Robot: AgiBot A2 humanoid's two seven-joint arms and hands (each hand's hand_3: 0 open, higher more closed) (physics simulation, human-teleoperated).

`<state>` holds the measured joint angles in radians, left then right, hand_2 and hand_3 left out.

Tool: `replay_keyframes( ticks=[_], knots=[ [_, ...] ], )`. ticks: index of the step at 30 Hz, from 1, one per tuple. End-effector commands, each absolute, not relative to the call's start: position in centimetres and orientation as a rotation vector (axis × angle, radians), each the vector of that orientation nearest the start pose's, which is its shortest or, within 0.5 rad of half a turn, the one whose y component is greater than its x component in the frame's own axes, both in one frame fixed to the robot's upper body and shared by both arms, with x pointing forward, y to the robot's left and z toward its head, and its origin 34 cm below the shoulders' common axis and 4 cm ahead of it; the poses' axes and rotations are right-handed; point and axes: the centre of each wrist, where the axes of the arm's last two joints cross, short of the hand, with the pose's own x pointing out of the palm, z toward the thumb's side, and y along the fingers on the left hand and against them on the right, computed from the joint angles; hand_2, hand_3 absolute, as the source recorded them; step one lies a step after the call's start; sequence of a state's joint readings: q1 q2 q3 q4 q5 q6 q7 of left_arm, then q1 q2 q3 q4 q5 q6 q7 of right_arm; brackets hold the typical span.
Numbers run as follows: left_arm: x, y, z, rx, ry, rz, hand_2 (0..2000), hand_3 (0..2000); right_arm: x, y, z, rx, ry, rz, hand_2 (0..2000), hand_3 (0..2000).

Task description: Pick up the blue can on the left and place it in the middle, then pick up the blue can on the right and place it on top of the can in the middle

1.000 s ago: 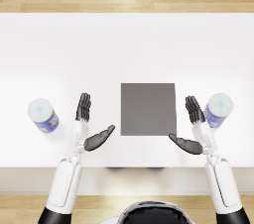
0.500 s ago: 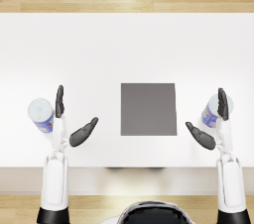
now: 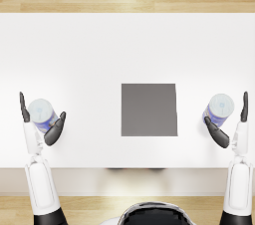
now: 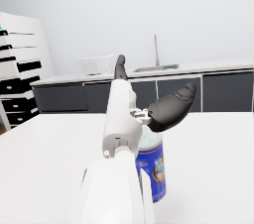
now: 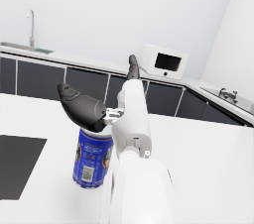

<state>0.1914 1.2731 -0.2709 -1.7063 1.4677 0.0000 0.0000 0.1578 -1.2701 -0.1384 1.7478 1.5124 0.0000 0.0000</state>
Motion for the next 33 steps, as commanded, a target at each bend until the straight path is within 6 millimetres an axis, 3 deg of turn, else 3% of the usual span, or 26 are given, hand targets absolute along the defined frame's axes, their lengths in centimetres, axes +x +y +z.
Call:
replay_keyframes(
  ticks=[1, 14, 25, 33],
  knots=[
    [25.3, 31.8, 19.4, 0.365, -0.099, -1.276, 0, 0, 25.2, -27.5, 17.8, -0.388, -0.020, 1.438, 0, 0],
    [26.7, 32.6, 13.3, 0.151, 0.039, -1.272, 0, 0, 27.4, -28.1, 13.4, -0.219, 0.088, 1.432, 0, 0],
    [28.5, 33.4, 10.7, 0.027, 0.096, -1.246, 0, 0, 29.3, -28.5, 9.7, -0.069, 0.176, 1.406, 0, 0],
    [29.4, 33.7, 9.7, -0.030, 0.109, -1.243, 0, 0, 30.3, -28.1, 9.4, -0.041, 0.179, 1.411, 0, 0]
  ],
)
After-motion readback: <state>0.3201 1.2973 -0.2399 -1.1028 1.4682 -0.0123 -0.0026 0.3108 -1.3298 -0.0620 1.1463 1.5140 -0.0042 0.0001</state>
